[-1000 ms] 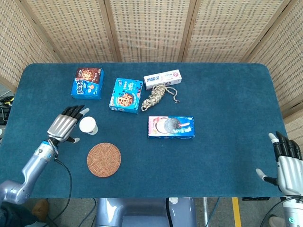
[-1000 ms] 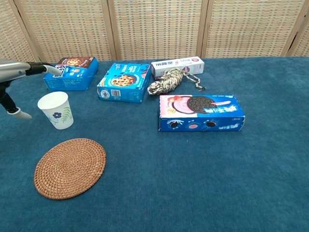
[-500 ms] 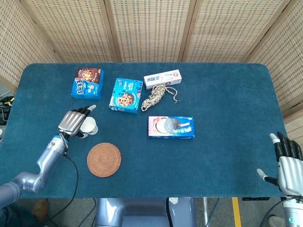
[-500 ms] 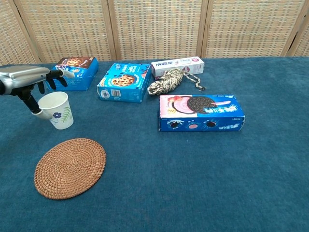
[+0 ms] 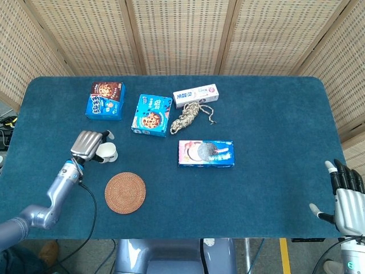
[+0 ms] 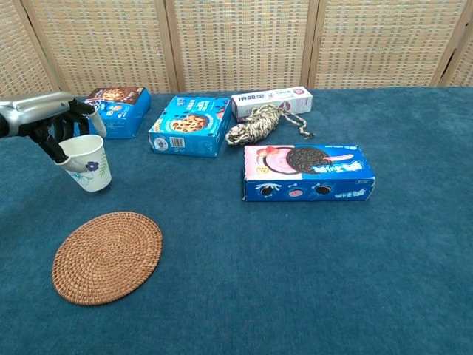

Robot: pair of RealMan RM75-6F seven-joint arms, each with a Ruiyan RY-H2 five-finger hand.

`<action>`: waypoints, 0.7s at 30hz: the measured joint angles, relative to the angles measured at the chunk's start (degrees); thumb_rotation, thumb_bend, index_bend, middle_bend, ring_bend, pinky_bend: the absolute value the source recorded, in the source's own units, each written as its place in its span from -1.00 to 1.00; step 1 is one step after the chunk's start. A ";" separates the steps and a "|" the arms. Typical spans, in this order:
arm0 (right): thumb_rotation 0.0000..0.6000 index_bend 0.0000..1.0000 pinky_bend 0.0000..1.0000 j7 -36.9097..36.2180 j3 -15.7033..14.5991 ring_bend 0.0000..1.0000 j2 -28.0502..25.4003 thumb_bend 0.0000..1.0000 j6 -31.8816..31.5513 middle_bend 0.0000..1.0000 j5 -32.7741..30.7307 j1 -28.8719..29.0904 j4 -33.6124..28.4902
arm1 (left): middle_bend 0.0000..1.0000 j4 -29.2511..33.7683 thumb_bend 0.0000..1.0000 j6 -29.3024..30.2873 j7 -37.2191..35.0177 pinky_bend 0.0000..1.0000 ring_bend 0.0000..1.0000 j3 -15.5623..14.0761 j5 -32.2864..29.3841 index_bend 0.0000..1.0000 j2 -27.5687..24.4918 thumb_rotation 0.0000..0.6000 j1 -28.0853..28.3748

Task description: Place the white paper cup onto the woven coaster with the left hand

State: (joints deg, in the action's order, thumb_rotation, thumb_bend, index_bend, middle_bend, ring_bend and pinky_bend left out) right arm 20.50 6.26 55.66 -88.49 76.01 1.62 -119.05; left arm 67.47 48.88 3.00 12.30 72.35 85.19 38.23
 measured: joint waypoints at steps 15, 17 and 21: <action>1.00 -0.89 -1.00 -0.42 -0.53 -1.00 -0.47 -1.00 -0.60 -1.00 1.18 -0.43 -0.65 | 0.02 16.82 -1.00 9.81 -6.12 -0.07 0.02 -6.81 15.61 -0.31 -11.47 1.00 -4.40; 1.00 -0.89 -1.00 -0.44 -0.57 -1.00 -0.49 -1.00 -0.52 -1.00 1.21 -0.41 -0.63 | 0.01 18.37 -1.00 9.89 -6.43 -0.07 0.00 -8.30 17.31 -0.32 -11.85 1.00 -4.55; 1.00 -0.89 -1.00 -0.41 -0.62 -1.00 -0.51 -1.00 -0.46 -1.00 1.19 -0.38 -0.64 | 0.00 20.58 -1.00 9.13 -5.69 -0.07 -0.01 -10.92 20.49 -0.32 -12.20 1.00 -4.26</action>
State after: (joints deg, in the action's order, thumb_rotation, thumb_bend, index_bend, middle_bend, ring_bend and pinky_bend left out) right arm 20.09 5.63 55.15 -88.95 77.20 1.24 -119.70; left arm 88.06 58.02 -2.68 1.39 92.84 72.99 33.96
